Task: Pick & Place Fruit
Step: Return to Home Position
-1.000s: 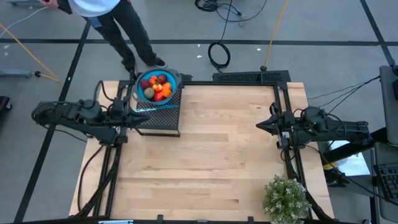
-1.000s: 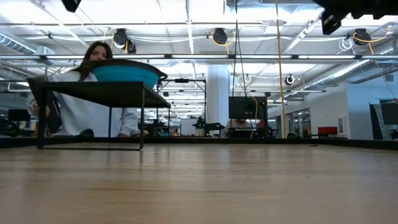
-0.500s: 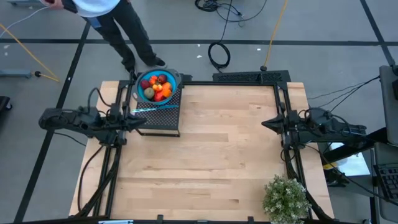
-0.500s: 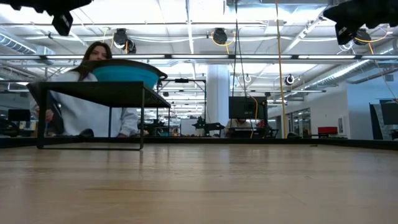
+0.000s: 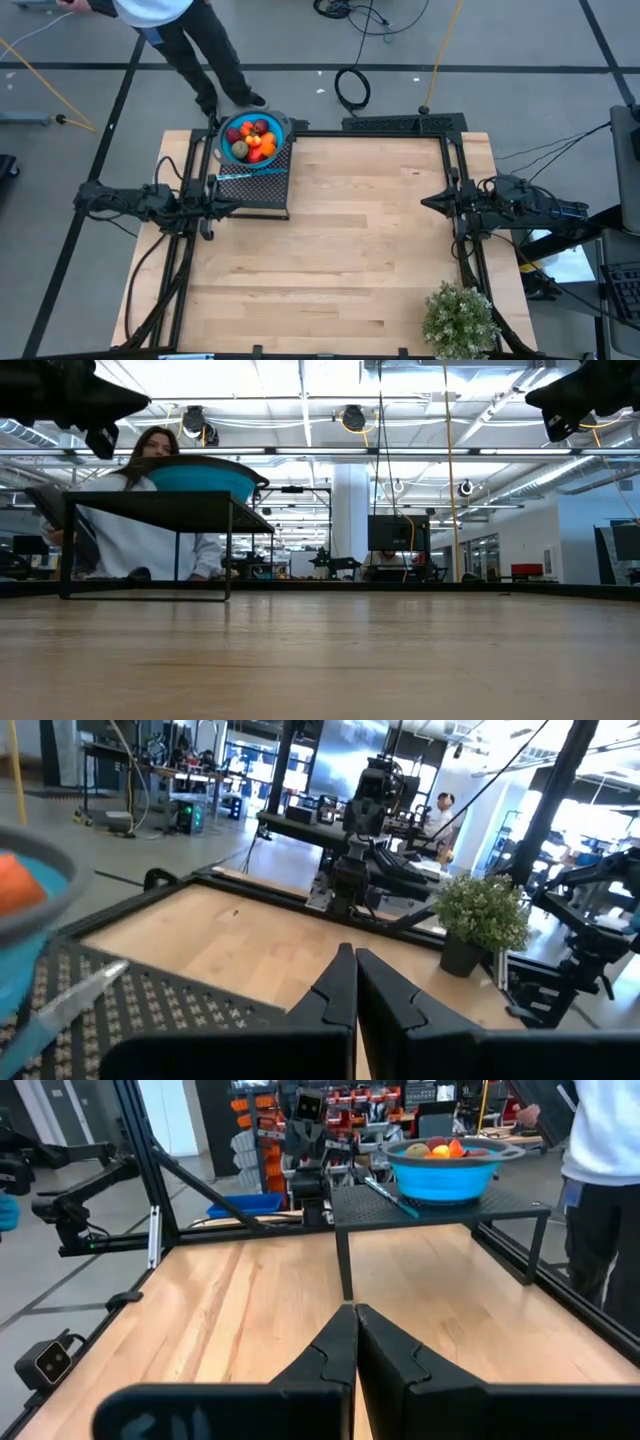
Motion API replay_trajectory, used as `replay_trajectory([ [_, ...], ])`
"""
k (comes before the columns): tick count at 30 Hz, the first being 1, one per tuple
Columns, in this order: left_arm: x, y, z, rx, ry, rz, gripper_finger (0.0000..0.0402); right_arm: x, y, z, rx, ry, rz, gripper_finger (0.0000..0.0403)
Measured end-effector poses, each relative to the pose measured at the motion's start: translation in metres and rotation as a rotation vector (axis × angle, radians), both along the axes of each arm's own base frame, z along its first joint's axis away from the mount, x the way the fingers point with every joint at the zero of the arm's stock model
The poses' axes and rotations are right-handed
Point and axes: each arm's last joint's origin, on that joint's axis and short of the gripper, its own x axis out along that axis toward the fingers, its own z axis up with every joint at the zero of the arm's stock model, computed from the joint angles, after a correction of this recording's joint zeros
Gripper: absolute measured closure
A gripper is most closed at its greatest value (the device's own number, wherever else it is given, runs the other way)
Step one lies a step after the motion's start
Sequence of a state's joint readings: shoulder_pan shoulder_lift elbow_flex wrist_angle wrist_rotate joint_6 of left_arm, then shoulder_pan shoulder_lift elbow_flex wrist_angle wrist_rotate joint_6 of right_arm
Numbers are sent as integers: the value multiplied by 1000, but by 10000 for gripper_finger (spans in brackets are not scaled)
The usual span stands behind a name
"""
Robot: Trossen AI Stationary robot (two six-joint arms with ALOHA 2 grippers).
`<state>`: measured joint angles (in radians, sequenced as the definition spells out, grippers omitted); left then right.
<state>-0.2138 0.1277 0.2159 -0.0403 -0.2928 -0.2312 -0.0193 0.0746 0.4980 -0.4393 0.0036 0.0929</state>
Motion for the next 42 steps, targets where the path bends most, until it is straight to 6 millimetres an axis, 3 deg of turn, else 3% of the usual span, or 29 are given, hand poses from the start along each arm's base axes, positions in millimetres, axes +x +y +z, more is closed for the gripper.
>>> replay_trajectory([
  [21, 9, -2, -49, -33, -21, -5, 398, 27, -1, -49, 2, -22, -19, 403],
  [42, 9, -2, -50, -8, 5, -3, 392, 39, -1, -82, -28, -71, -24, 403],
])
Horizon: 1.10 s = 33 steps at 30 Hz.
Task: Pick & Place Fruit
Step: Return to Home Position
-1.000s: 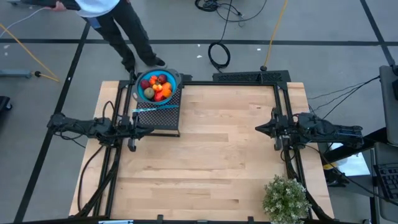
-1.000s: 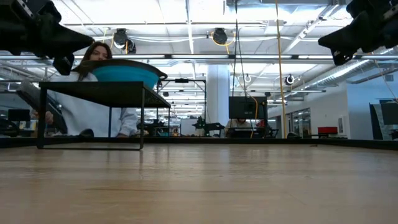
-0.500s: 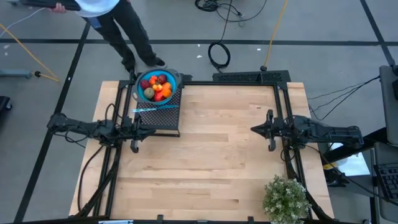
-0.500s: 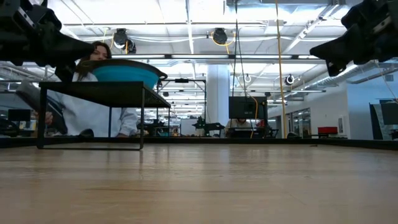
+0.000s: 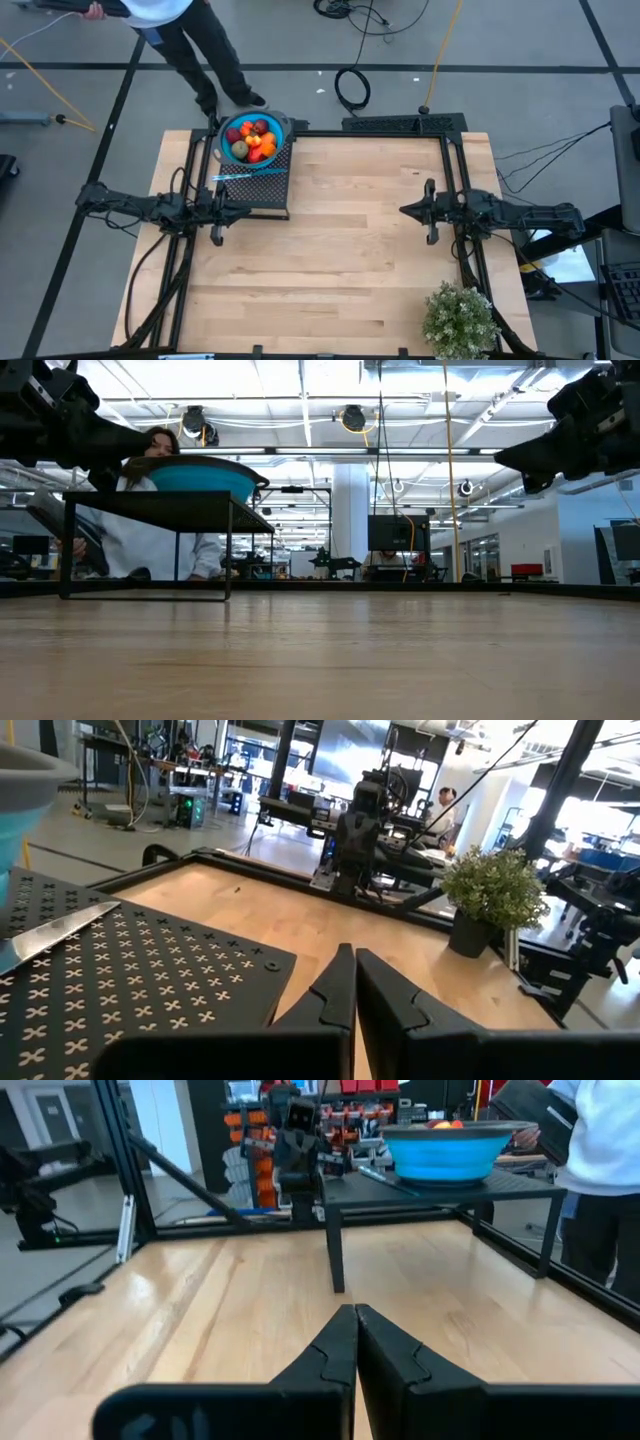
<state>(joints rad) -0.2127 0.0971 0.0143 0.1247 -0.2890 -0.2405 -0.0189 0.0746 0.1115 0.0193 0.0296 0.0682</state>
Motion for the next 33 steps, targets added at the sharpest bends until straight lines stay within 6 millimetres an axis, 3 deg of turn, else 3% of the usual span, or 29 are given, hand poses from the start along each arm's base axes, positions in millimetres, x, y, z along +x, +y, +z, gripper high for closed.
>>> replay_trajectory([
  [13, 0, 0, -4, 51, 47, -6, 381, 1, 0, -5, -159, -19, 4, 403],
  [33, 0, 0, -4, 59, 49, -6, 380, 2, 0, -4, -160, -22, 5, 403],
])
